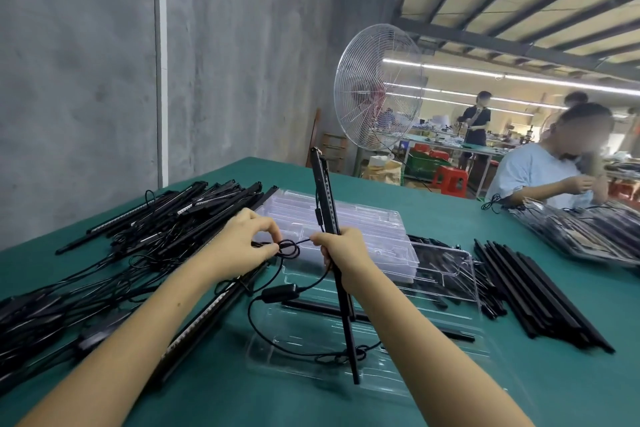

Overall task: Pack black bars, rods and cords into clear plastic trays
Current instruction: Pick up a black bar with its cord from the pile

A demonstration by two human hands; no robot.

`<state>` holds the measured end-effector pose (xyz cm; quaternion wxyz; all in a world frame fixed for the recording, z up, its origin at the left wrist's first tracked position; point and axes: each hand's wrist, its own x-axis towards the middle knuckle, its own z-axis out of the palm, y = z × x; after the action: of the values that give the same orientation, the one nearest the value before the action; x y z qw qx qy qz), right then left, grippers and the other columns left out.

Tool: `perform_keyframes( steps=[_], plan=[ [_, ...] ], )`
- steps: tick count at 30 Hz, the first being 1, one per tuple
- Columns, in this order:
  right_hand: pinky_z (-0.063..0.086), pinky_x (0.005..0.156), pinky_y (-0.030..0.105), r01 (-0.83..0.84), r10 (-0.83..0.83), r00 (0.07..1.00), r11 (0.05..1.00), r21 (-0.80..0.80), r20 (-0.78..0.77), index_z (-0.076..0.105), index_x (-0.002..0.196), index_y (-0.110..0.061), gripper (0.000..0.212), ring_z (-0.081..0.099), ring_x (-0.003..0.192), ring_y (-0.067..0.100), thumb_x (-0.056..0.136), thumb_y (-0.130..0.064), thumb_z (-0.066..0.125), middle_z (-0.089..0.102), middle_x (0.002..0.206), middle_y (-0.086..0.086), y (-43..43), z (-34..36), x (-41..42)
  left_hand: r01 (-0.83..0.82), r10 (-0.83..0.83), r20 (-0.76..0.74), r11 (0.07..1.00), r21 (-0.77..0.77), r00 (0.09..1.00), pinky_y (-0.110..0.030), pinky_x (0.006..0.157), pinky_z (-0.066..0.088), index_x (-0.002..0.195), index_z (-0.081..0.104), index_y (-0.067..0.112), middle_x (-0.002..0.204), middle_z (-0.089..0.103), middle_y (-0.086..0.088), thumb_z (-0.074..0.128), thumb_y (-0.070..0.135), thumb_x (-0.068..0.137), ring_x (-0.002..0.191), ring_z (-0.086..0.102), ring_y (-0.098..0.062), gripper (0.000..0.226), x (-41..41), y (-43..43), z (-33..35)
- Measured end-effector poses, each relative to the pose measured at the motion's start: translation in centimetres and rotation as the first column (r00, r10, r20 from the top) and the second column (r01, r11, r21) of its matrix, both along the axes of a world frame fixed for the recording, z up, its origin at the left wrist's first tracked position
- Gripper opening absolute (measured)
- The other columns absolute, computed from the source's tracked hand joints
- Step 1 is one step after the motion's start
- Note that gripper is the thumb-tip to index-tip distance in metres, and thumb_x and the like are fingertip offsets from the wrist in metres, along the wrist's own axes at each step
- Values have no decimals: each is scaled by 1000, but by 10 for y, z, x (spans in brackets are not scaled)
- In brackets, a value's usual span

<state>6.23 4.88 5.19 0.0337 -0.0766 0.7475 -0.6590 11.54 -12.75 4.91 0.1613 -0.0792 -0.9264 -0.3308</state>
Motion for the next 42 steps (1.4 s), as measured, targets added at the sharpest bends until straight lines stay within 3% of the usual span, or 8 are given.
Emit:
perform_keyframes(
  steps=[6, 12, 20, 25, 29, 32, 38, 42],
  plan=[
    [30, 44, 23, -57, 67, 992, 994, 94, -109, 42, 64, -13, 28, 34, 43, 12, 81, -3, 61, 38, 52, 1, -1, 2, 8, 29, -37, 373, 999, 27, 927, -27, 79, 41, 69, 61, 28, 78, 59, 15, 48, 49, 92, 82, 58, -7, 34, -5, 11, 20],
    [29, 37, 16, -57, 87, 984, 981, 187, -155, 37, 62, -15, 33, 34, 41, 11, 81, -5, 63, 36, 52, 1, 0, 6, 11, -10, 265, 433, 862, -507, 862, -26, 49, 23, 63, 35, 17, 55, 34, 4, 63, 68, 71, 48, 33, -14, 59, -2, 32, 35],
    [28, 33, 13, -13, 28, 996, 984, 177, -82, 41, 64, -13, 28, 35, 43, 12, 83, -4, 61, 37, 55, 2, 9, 2, 6, -256, 279, -112, 557, -790, 954, -30, 63, 36, 99, 54, 18, 105, 55, -3, 50, -2, 83, 93, 56, -24, 26, 14, 37, 30],
    [29, 34, 16, 100, -100, 995, 990, 98, -10, 46, 70, -9, 20, 33, 42, 12, 83, -2, 59, 39, 56, 3, 26, 6, -3, -215, -247, -370, 487, -846, 896, -17, 31, 31, 56, 60, 15, 62, 53, -3, 82, 0, 32, 44, 52, -19, 36, 31, 5, 9],
    [25, 33, 14, 168, -154, 982, 978, -121, 112, 47, 70, -6, 21, 29, 33, 10, 84, 0, 61, 38, 53, 5, 45, 13, -9, -110, 25, -120, 617, -779, 992, -26, 69, 47, 118, 55, 29, 105, 54, 0, 60, 36, 77, 93, 59, -16, 42, 37, -27, -12],
    [28, 33, 14, 196, -174, 977, 957, -212, 120, 52, 76, -4, 14, 31, 29, 6, 85, -1, 62, 40, 52, 4, 58, 25, -10, -110, 260, 74, 626, -772, 963, -42, 110, 21, 148, 13, 36, 152, 15, 5, 19, 55, 85, 140, 15, -18, 67, 53, -36, -32],
    [32, 40, 19, 208, -177, 978, 863, -460, 110, 55, 83, -9, 9, 35, 34, 8, 87, -8, 62, 42, 45, -3, 72, 73, -13, -132, 147, -57, 579, -805, 988, -64, 79, 46, 113, 67, 40, 131, 58, -6, 1, 58, 93, 126, 41, -30, 71, 112, -10, -76],
    [34, 39, 18, 145, -147, 988, 779, -610, 48, 54, 81, -11, 11, 35, 31, 6, 89, -11, 61, 42, 39, -7, 82, 106, -2, -158, 352, 153, 710, -686, 923, -57, 112, 11, 131, 19, 67, 157, -12, 12, 6, 67, 89, 146, -8, -19, 43, 118, -7, -95]
  ],
)
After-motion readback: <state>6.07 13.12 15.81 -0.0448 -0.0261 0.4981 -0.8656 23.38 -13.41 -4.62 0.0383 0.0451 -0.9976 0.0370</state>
